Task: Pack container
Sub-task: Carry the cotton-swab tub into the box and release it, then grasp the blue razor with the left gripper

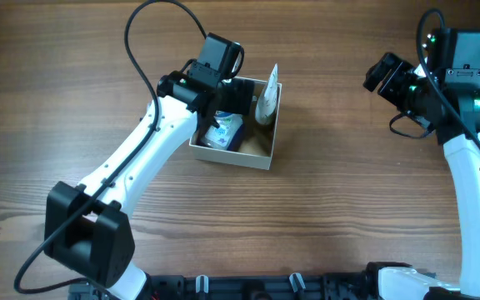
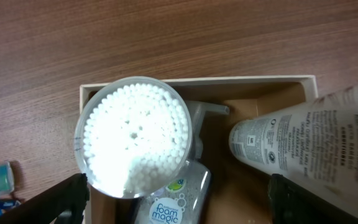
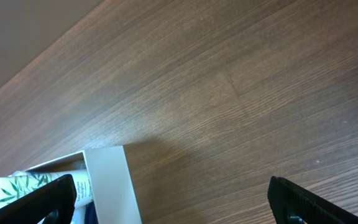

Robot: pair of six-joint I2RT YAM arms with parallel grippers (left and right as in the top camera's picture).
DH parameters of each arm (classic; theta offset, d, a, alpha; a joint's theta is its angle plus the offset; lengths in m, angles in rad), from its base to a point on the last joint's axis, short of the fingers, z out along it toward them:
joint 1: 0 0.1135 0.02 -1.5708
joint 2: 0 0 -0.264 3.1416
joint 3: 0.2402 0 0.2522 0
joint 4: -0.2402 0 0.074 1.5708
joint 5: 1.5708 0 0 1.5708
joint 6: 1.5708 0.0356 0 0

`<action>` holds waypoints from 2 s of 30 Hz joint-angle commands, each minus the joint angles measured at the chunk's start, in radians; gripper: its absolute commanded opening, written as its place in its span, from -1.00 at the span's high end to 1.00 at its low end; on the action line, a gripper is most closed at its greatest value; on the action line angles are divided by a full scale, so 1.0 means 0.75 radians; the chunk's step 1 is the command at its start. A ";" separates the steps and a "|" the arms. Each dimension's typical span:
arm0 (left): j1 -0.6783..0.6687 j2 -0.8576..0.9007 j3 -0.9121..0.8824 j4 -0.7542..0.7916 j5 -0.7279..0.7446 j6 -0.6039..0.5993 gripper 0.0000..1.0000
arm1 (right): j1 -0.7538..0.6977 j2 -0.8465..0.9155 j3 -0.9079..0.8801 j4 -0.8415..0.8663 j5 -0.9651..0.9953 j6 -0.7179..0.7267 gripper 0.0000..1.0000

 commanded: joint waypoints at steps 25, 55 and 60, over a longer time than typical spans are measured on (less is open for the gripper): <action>0.618 0.157 -0.049 -0.459 0.060 -0.018 -0.79 | -0.002 0.009 0.018 0.003 -0.012 0.018 -1.00; 0.748 0.216 -0.246 -0.239 0.036 0.117 -0.37 | -0.002 0.009 0.018 0.003 -0.012 0.018 -1.00; 0.748 0.296 -0.246 -0.224 0.034 0.117 -0.32 | -0.002 0.009 0.018 0.003 -0.012 0.018 -0.99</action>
